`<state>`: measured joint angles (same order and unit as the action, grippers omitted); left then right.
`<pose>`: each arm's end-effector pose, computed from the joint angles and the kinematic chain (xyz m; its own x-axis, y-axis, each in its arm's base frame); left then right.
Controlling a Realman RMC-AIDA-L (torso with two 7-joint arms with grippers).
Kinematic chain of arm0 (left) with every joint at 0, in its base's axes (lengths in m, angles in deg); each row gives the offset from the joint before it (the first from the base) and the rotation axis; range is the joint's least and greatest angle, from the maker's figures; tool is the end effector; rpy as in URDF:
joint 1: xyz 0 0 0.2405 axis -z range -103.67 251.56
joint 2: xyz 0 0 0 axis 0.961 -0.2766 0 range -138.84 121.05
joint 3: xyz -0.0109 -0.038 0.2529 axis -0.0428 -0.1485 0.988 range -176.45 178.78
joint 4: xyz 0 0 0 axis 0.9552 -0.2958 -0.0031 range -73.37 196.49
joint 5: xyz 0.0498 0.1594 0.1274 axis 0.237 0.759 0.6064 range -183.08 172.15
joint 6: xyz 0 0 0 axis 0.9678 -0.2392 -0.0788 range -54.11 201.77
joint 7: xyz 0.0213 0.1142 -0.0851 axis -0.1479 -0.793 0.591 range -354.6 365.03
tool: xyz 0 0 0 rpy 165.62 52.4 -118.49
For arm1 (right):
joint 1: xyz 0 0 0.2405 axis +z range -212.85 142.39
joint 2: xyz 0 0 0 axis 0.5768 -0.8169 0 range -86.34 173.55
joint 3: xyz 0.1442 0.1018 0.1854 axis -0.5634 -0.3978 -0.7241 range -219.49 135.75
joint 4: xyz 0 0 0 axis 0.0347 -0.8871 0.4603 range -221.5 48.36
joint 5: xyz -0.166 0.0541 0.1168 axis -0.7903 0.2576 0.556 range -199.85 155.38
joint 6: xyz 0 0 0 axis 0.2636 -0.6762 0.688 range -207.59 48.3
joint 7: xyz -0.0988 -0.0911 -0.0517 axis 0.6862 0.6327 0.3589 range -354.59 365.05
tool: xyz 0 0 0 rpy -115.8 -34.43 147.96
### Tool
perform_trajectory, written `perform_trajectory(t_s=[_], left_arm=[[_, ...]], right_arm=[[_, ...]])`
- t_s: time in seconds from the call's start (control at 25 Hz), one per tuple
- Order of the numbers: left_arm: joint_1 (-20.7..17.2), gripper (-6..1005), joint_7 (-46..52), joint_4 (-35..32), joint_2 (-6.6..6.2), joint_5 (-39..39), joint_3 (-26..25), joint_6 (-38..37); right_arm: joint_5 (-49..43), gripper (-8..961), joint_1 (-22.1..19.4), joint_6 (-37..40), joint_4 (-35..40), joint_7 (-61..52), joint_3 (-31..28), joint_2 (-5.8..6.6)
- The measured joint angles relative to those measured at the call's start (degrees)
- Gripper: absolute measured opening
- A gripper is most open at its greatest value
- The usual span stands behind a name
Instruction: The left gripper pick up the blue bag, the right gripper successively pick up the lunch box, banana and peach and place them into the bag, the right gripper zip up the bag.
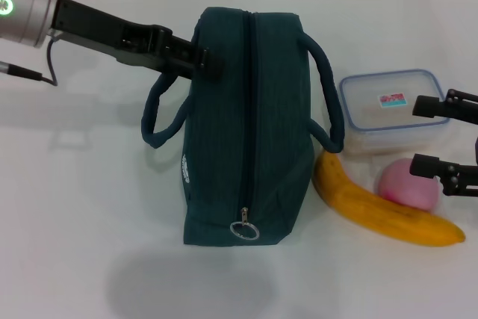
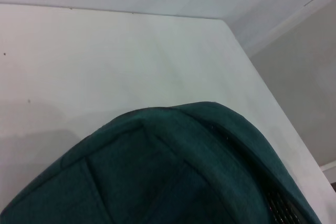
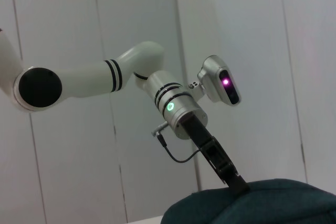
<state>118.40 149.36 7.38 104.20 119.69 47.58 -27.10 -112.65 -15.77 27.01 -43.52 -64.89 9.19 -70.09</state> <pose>-0.1708 0.3812 0.0590 0.4941 0.8490 0.1873 0.8526 -0.5153 0.0866 0.2562 0.2769 0.0555 0.7243 -0.0676 -0.6862 -0.2141 -0.9681 -0.1305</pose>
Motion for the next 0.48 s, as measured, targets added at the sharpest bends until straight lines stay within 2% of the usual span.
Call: perform_trajectory(t_s=[0.2,0.4,0.48], left_arm=[[0.4,563,-0.5,0.3,-0.43,0.0,0.0,0.7],[0.1,357,-0.7,0.4,-0.29,0.2,0.0,1.7],[0.1,315,-0.7,0.4,-0.22,0.2,0.0,1.7]], right_arm=[[0.1,795,-0.2,0.0,-3.2,1.7,-2.0,0.31],[0.2,795,0.1,-0.2,-8.6,3.8,-8.5,-0.01],[0.4,795,0.2,-0.8,-9.7,3.8,-9.3,-0.05]])
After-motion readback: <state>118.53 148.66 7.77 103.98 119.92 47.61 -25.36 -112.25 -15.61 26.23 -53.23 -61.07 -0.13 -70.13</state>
